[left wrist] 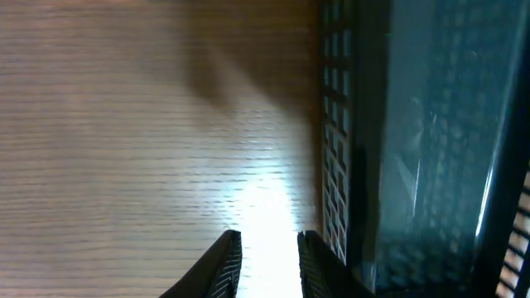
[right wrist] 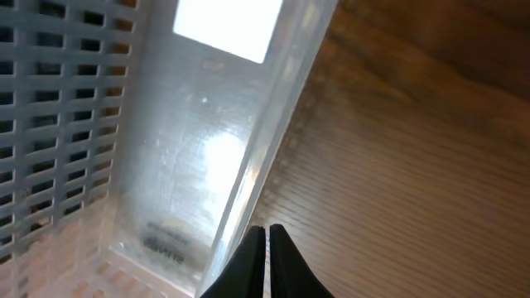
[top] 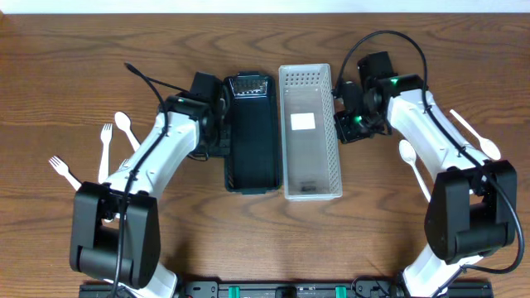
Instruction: Pack container
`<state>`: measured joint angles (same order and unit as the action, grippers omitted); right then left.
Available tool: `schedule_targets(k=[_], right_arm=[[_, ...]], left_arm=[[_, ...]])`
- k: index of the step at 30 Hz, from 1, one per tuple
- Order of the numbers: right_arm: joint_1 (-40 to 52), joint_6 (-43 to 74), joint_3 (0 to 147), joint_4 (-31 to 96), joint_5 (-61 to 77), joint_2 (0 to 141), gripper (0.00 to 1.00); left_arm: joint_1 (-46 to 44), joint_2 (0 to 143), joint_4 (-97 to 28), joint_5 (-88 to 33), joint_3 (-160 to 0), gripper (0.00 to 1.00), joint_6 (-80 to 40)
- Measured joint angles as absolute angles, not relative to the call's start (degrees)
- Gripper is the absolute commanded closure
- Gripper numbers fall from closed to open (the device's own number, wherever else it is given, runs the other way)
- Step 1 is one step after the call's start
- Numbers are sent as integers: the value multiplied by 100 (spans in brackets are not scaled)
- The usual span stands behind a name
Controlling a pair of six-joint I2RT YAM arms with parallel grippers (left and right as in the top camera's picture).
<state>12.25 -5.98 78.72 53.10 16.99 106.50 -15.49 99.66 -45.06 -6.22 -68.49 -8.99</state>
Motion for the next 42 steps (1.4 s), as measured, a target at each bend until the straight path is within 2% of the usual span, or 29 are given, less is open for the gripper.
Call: schedule_targets(k=[12, 14, 15, 20, 22, 24, 27, 32, 36, 42], right_arm=[[1245, -650, 7872, 5293, 1667, 10650, 90], [1245, -580, 7872, 5277, 1511, 10650, 88], [1245, -486, 7872, 5256, 1343, 10650, 87], [1111, 45, 7966, 5301, 397, 10650, 64], [976, 143, 8141, 5443, 163, 10643, 46], [825, 239, 8388, 5653, 8, 10606, 24], [626, 189, 8757, 6071, -137, 10416, 18], [311, -12, 9113, 7076, -224, 9861, 2], [-51, -126, 9107, 7625, -340, 9699, 1], [-711, -213, 8385, 6879, -440, 9712, 1]], left_arm=[[-1586, 9966, -4606, -316, -6849, 72, -884], [-1586, 9966, -4606, -60, -6849, 64, -864], [-1581, 9963, -4606, 106, -6849, 57, -854], [-1439, 9784, -4611, 705, -6855, 36, -810], [-1343, 9542, -4622, 814, -6862, 24, -797], [-1262, 9203, -4698, 904, -6882, 18, -794], [-1201, 8648, -4993, 967, -6938, 16, -810], [-1205, 7703, -5793, 1004, -7004, 14, -982], [-1205, 7144, -6270, 1033, -7008, 9, -1361], [-1203, 6514, -6407, 1055, -7011, 7, -1695]])
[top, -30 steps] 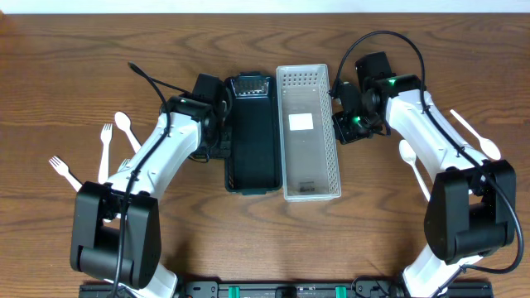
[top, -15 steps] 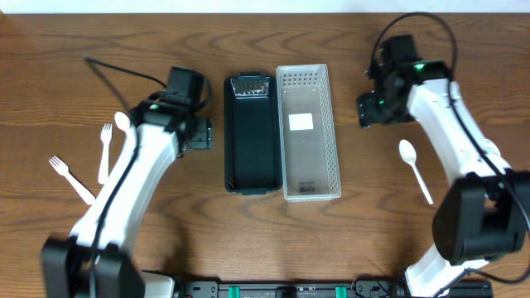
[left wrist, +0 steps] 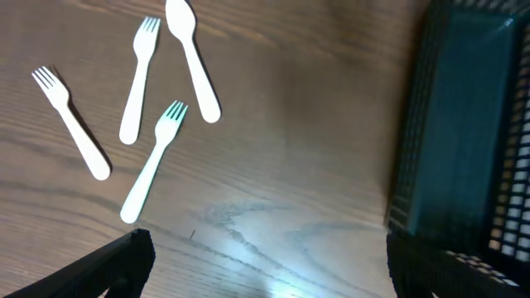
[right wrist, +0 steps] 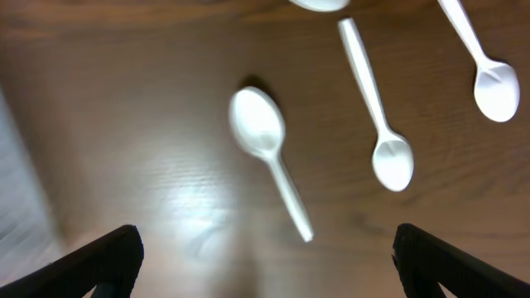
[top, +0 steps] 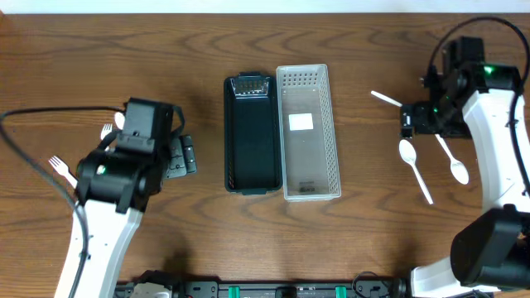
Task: Pack container
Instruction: 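Lower the right gripper onto a white spoon and grasp it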
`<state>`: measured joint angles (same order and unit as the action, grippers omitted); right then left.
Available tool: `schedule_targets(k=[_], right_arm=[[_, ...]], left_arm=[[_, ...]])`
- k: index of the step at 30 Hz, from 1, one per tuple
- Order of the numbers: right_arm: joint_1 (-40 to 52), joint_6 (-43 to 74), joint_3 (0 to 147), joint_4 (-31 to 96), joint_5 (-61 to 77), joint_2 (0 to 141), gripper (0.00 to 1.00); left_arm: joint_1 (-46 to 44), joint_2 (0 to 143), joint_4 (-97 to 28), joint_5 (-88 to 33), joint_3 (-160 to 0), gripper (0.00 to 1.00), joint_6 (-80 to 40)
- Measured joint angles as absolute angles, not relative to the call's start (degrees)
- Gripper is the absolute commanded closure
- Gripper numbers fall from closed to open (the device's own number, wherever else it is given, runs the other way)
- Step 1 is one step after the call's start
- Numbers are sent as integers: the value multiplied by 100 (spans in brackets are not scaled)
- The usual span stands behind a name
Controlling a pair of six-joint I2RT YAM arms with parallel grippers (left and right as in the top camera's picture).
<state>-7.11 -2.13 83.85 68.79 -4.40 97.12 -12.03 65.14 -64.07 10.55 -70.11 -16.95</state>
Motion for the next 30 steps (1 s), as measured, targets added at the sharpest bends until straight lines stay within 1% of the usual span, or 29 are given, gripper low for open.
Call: schedule_targets(k=[4, 10, 19, 22, 30], right_arm=[[-1020, -462, 7605, 6040, -458, 9712, 1], [-1063, -1133, 6810, 5227, -440, 9712, 1], [-1063, -1723, 6130, 4650, -443, 9712, 7], [-1063, -1811, 5953, 4495, -438, 9712, 10], [-1063, -1872, 5758, 4263, -357, 9754, 13]], left_arm=[[-1203, 6292, -6410, 1057, -7011, 7, -1780], [-1203, 6263, -6407, 1055, -7011, 7, -1822], [-1203, 6263, -6405, 1055, -7011, 7, -1822], [-1203, 6263, -6405, 1055, -7011, 7, -1822], [-1203, 6263, -6405, 1055, -7011, 7, -1822]])
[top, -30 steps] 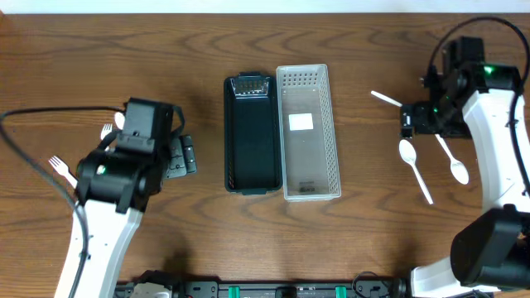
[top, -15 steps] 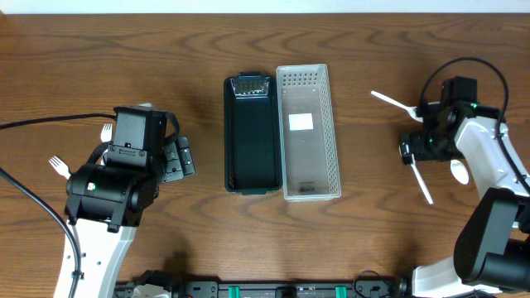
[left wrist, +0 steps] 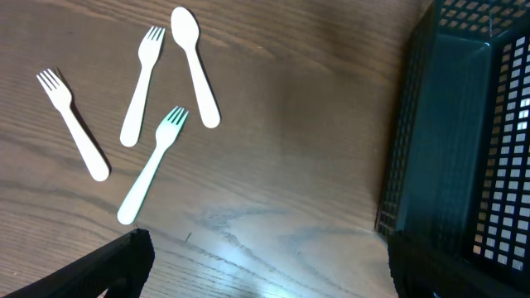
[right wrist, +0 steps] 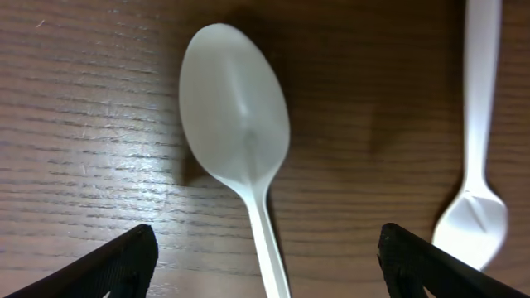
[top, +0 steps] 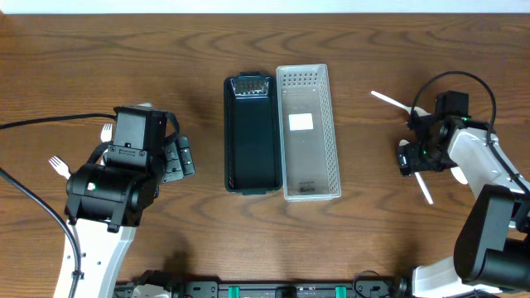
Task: Pack container
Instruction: 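Lower the right gripper onto a white spoon and grasp it, then carry the spoon left and drop it into the white basket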
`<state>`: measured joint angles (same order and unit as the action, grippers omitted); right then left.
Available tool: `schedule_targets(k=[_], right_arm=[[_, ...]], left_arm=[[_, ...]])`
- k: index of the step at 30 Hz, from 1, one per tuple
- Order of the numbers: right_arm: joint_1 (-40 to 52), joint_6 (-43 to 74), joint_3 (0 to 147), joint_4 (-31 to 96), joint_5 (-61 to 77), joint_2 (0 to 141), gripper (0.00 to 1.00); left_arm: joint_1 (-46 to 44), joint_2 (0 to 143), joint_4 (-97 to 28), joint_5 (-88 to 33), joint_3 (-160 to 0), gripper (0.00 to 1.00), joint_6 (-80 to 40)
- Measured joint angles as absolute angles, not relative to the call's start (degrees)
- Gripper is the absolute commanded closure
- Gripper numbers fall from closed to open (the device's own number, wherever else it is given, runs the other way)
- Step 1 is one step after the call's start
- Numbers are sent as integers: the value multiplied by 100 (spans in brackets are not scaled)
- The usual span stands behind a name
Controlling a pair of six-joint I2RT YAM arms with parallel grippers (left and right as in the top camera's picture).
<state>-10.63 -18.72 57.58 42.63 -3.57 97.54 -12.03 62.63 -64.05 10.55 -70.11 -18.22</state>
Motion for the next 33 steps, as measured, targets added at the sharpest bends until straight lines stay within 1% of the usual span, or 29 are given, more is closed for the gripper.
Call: schedule_targets(k=[3, 7, 10, 12, 17, 19, 24, 30, 33], right_arm=[[-1063, -1874, 5756, 4241, -316, 9931, 14], [-1063, -1892, 5760, 4252, -242, 10256, 19], [-1063, -1914, 5765, 4244, -169, 10272, 27], [-1063, -1920, 5765, 4235, -137, 10276, 36], [-1063, -1802, 5765, 4209, -156, 10276, 69], [-1063, -1712, 5765, 4193, -176, 10280, 80], [-1063, -1516, 5765, 4082, -217, 10289, 99], [-1048, -1151, 5774, 3942, -283, 10291, 99], [-928, -982, 5892, 4108, -325, 10333, 99]], left_arm=[[-1203, 6263, -6405, 1055, -7011, 7, -1822], [-1203, 6263, -6405, 1055, -7011, 7, -1822], [-1203, 6263, -6405, 1055, -7011, 7, -1822], [-1203, 6263, -6405, 1055, -7011, 7, -1822], [-1203, 6263, -6405, 1055, -7011, 7, -1822], [-1203, 6263, -6405, 1055, -7011, 7, -1822], [-1203, 6263, -6405, 1055, -7011, 6, -1822], [-1203, 6263, -6405, 1055, -7011, 7, -1822], [-1203, 6263, -6405, 1055, -7011, 7, -1822]])
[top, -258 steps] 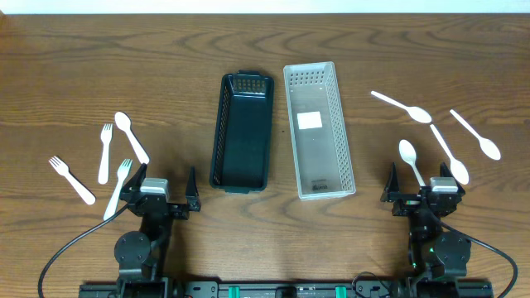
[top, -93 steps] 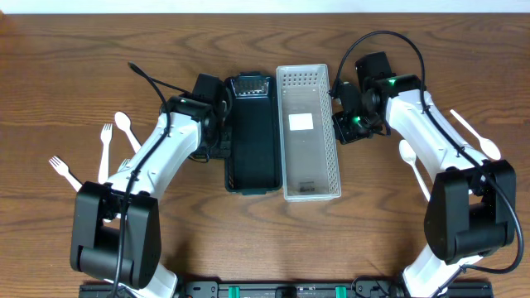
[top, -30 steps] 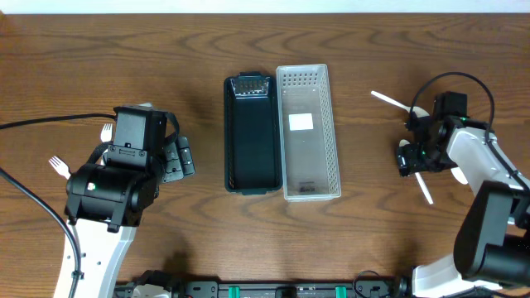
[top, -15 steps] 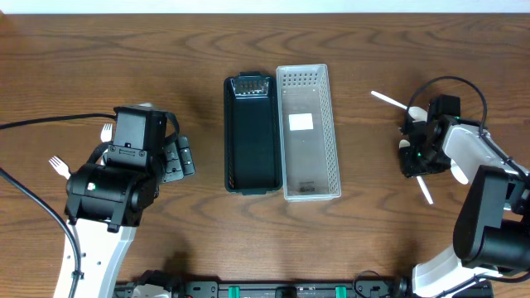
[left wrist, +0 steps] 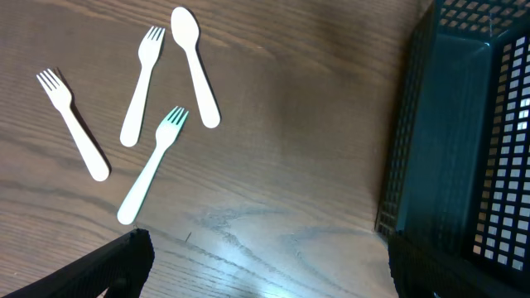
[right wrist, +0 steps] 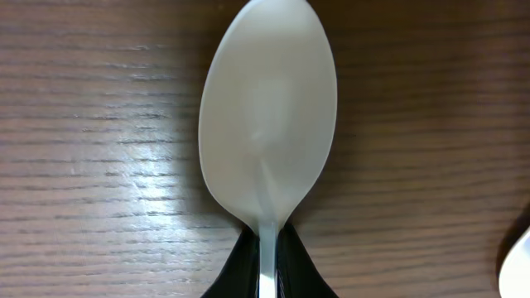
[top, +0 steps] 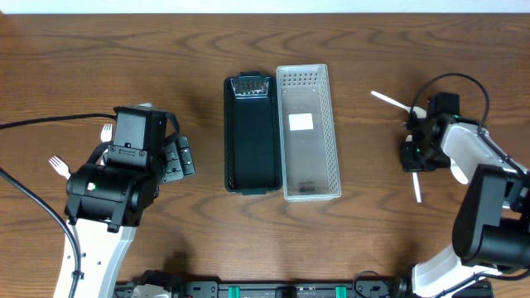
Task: Pack container
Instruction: 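Carry the spoon left and drop it into the white basket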
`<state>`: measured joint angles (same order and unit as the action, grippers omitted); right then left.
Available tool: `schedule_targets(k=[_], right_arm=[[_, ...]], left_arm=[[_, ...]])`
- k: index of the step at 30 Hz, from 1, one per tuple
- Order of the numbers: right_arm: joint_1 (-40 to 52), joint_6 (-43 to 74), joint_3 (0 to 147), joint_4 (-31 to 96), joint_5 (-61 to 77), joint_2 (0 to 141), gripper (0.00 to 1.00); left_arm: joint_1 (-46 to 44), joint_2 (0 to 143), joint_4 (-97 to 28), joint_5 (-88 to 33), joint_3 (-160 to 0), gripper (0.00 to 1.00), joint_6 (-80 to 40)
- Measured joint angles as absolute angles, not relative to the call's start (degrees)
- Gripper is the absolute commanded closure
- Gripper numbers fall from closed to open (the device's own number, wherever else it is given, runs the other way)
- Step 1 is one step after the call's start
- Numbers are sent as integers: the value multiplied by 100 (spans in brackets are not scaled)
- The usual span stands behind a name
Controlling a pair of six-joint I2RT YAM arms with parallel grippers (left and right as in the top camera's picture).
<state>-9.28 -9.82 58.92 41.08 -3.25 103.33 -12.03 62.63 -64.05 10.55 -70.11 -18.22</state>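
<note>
A black slotted container (top: 251, 132) and a white slotted container (top: 308, 132) lie side by side at mid-table, both empty. My right gripper (right wrist: 267, 269) is shut on the neck of a white plastic spoon (right wrist: 267, 116), low on the table at the right (top: 411, 157). The spoon's handle (top: 416, 189) sticks out behind it. My left gripper (left wrist: 265, 277) hangs open above the wood, left of the black container (left wrist: 464, 149). Three white forks (left wrist: 153, 165) and a spoon (left wrist: 195, 66) lie spread beyond it.
Another white spoon's edge (right wrist: 520, 265) lies just right of the held one. A further white utensil (top: 387, 99) lies on the wood toward the back right. A fork (top: 58, 167) shows by the left arm, which covers the rest of the left utensils from overhead.
My right gripper was open around the spoon's neck and is now shut on it. The spoon's handle lies straighter than before. The left arm has not moved.
Both grippers were shut, the left beside the black container, the right beside the white one. Then both stood open farther out, left over the forks, right above the spoons. The right then sat low astride one spoon and now grips it.
</note>
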Motion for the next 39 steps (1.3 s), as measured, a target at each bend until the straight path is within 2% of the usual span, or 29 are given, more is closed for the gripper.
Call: schedule_targets(k=[7, 14, 19, 27, 32, 36, 39], right_arm=[[-47, -499, 7314, 4888, -222, 10294, 99], [1208, 200, 8938, 4676, 16, 9865, 99], [2001, 845, 9024, 4563, 152, 9824, 99], [2460, 1592, 8956, 4724, 174, 10680, 98], [2659, 1702, 8917, 4910, 174, 11367, 84], [2764, 1734, 8875, 4945, 191, 11618, 67], [2773, 1616, 8877, 4919, 193, 11611, 62]], left_arm=[[-1203, 6263, -6405, 1055, -7011, 7, -1822], [-1203, 6263, -6403, 1055, -7011, 7, -1822], [-1203, 6263, -6405, 1055, -7011, 6, -1822], [-1203, 6263, -6405, 1055, -7011, 6, -1822], [-1203, 6263, -6405, 1055, -7011, 6, -1822], [-1203, 6263, -6405, 1055, -7011, 6, -1822], [-1203, 6263, -6405, 1055, -7011, 6, -1822]])
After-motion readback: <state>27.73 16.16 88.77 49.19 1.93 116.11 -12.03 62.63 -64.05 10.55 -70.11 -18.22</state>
